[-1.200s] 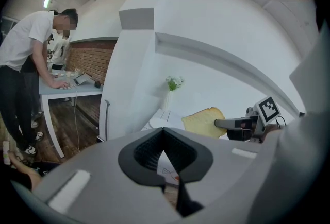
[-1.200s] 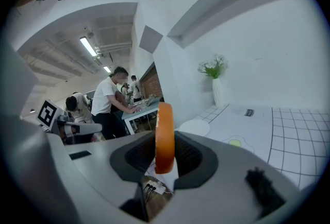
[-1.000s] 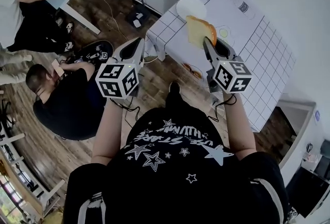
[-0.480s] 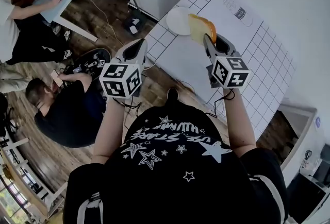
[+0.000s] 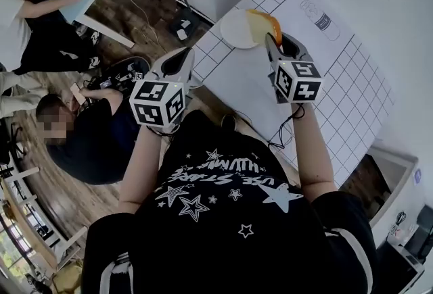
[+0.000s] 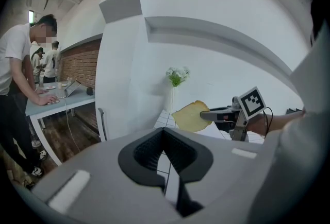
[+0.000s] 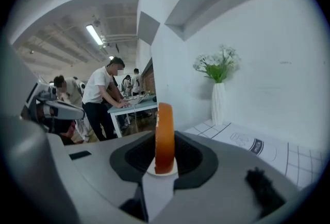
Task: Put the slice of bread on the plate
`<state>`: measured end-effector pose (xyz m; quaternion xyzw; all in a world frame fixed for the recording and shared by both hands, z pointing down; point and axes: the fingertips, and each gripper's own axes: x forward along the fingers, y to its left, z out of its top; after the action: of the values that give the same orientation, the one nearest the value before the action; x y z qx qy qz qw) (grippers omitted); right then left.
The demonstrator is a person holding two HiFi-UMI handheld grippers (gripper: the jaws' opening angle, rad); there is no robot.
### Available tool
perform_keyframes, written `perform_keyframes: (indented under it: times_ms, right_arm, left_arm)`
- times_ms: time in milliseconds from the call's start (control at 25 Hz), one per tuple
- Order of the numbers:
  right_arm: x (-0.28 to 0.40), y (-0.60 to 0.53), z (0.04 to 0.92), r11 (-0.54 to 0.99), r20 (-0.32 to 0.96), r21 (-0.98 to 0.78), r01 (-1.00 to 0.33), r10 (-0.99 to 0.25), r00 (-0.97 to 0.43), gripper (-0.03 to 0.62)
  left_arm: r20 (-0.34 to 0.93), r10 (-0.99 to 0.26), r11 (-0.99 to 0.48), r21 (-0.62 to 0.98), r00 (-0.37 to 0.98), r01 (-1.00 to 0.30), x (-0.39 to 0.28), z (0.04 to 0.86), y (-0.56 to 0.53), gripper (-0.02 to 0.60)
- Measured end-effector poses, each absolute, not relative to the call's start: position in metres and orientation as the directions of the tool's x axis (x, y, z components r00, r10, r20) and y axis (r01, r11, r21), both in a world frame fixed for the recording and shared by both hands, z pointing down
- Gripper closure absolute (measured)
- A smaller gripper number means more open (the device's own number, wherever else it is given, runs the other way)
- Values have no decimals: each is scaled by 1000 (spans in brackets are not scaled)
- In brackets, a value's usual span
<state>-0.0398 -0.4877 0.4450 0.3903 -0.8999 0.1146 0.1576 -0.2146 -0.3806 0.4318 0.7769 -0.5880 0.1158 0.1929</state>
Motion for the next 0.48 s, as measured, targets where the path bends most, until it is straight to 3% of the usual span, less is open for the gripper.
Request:
perform_keyframes:
  times_ms: [480]
  right_arm:
    - [-71, -511, 457, 705, 410, 379, -600, -709, -574, 493]
  left_arm:
    - [418, -852, -268, 170, 315, -948, -226, 441, -411, 574]
